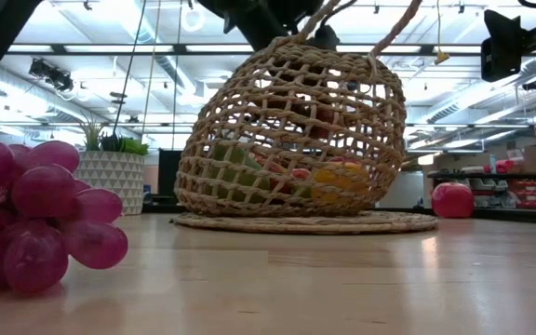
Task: Build produce basket
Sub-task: Put the red apple into the brown basket, then put the red pomegranate into the brown basket
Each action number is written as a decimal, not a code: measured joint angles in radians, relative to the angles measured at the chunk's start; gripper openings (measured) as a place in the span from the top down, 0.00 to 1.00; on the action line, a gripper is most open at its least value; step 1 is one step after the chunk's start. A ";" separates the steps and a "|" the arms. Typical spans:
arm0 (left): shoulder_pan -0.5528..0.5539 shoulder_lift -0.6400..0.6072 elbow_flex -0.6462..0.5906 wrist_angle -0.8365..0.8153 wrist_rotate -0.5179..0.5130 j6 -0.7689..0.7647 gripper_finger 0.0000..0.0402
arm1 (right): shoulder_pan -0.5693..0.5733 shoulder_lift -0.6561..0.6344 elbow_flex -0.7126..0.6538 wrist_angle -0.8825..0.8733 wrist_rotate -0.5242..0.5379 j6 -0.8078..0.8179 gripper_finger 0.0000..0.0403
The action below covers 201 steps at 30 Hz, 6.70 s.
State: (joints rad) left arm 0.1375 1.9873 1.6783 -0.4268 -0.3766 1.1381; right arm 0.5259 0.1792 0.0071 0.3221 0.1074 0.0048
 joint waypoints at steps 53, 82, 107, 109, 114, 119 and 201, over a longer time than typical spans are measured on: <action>-0.053 0.003 0.002 0.123 -0.065 -0.372 0.07 | 0.000 0.003 0.000 0.005 0.003 0.000 0.10; -0.004 -0.393 0.003 0.356 -0.157 -0.334 0.03 | 0.000 0.004 0.000 0.005 0.003 0.000 0.10; 0.132 -1.086 -0.646 0.364 0.091 -0.871 0.03 | 0.000 0.004 0.000 0.005 0.003 0.000 0.10; 0.132 -1.139 -0.707 0.383 0.091 -0.905 0.03 | 0.000 0.004 0.000 0.005 0.003 0.000 0.10; 0.129 -1.269 -0.866 0.428 0.091 -0.997 0.03 | 0.000 0.004 0.000 0.005 0.003 0.000 0.10; 0.108 -1.375 -1.032 0.483 0.093 -1.073 0.03 | 0.000 0.004 0.000 0.005 0.003 0.000 0.10; -0.090 -1.543 -1.670 0.719 0.051 -1.021 0.03 | 0.000 0.003 0.000 0.455 0.011 -0.174 0.10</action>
State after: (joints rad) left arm 0.0475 0.4446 0.0078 0.2925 -0.3256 0.1169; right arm 0.5259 0.1822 0.0067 0.7776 0.1183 -0.1695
